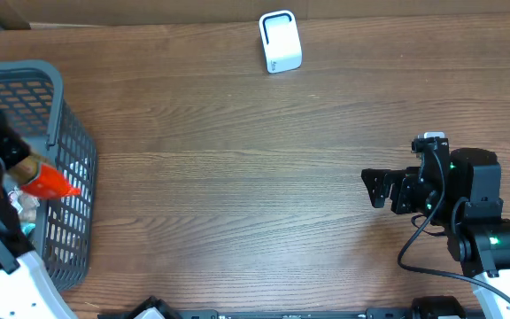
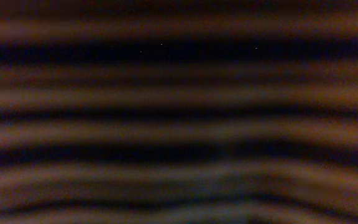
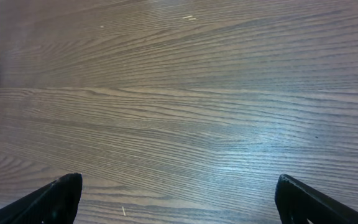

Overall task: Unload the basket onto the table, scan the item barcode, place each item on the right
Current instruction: 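Carry the spaghetti package out and lay it on the table center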

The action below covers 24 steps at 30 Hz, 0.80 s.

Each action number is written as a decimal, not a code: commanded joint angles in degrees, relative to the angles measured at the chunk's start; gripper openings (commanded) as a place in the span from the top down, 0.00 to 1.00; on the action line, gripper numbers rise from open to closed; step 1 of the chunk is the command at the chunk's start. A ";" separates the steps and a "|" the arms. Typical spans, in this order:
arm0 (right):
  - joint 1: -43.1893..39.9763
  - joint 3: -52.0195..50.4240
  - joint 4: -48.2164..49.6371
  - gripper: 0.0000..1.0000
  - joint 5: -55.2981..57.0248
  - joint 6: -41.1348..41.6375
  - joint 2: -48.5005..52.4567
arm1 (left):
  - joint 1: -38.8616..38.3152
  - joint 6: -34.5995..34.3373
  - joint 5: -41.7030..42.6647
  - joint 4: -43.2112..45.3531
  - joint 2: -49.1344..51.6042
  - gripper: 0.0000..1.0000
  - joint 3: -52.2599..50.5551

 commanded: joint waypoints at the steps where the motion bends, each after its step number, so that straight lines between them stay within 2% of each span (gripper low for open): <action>1: 0.11 1.57 0.26 0.00 -0.59 0.22 0.11 | -4.13 -0.35 3.34 1.46 -3.45 0.96 2.45; 7: 0.11 1.57 0.33 0.00 -0.57 0.22 0.96 | -15.85 -1.16 5.57 -4.68 -2.60 0.96 2.38; 14: 0.11 1.57 0.37 0.00 -0.57 0.22 1.62 | -33.11 -10.03 3.41 -12.41 4.57 0.96 -0.96; 20: 0.11 1.57 -0.07 0.00 -0.57 0.22 1.62 | -45.35 -13.27 -0.96 -10.49 16.28 0.96 -6.21; 24: 0.11 1.57 -0.55 0.00 -0.57 0.22 1.62 | -50.07 -16.72 -3.56 -8.66 25.24 0.96 -6.25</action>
